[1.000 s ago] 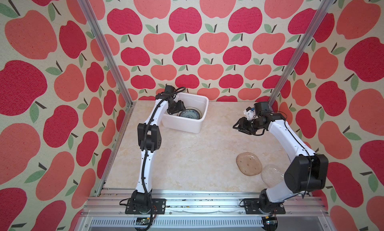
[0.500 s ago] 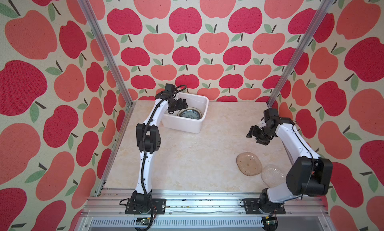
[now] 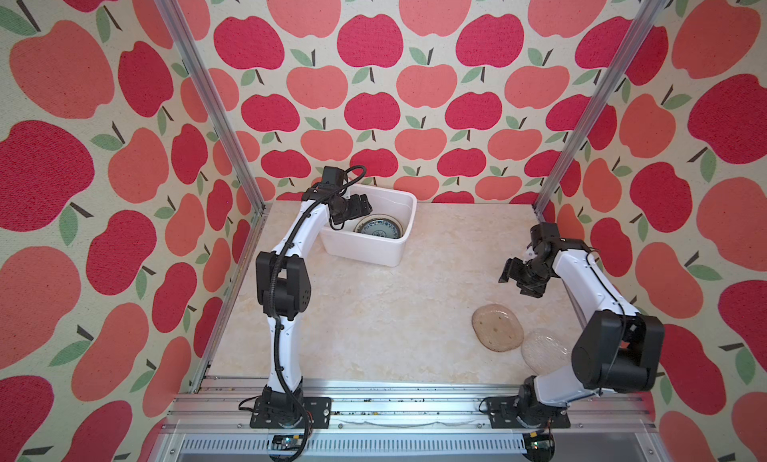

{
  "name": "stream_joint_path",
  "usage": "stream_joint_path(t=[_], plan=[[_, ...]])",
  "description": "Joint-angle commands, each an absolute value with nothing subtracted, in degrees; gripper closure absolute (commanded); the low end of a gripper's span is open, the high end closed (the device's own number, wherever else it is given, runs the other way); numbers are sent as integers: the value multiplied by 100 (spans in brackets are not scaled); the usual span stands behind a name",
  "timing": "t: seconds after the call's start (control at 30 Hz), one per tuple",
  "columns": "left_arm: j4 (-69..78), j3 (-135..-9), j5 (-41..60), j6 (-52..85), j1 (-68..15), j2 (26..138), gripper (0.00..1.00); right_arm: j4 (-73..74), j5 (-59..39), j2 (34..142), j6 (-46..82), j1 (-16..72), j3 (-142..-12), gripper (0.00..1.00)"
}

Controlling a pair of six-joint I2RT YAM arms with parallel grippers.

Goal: Place the plates into the plastic bin on the countertop
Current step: 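Grip the pink glass plate rim with right gripper while left withdraws from bin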

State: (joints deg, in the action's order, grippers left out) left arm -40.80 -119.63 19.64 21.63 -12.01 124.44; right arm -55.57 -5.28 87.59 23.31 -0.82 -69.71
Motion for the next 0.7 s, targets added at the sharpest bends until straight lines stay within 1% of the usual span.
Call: stream_joint_path(t=[0.0,0.13,0.23,0.53,0.57,0.63,0.67], plan=[[-4634,-12333,1801,2361,-1144,12736,11,-5671,-338,8969,1962,-105,-6964,27],[-5300,-13211,1843,2374,-1107,13184,11,-5660,-125,9057,1749,-107,-6974,27],[-5432,-13625,1970,2332,-1107,13346,11,-5738,45,9140,1601,-112,-6964,26],[-4138,-13490,2154,2187,-1099,12915,8,-6045,17,9710,1520,-137,-6896,23],[-4032,-13480,2153,2179,-1093,12863,8,-6001,11,9707,1528,-134,-6833,23],[-3890,-13480,2162,2170,-1072,12777,1,-5959,-26,9743,1537,-136,-6729,23],[-3848,-13483,2181,2171,-1043,12727,1,-5961,-56,9777,1559,-141,-6687,23]])
